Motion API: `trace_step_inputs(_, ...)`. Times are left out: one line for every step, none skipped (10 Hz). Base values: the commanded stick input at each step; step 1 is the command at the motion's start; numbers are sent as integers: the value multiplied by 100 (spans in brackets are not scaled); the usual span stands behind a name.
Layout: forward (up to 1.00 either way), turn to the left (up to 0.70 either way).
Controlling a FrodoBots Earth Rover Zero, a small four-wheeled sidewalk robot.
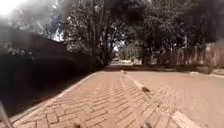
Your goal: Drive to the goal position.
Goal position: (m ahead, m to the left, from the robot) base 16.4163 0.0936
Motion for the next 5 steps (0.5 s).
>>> trace_step_inputs(70,0)
trace_step_inputs(70,0)
trace_step_inputs(70,0)
trace_step_inputs(70,0)
trace_step_inputs(70,0)
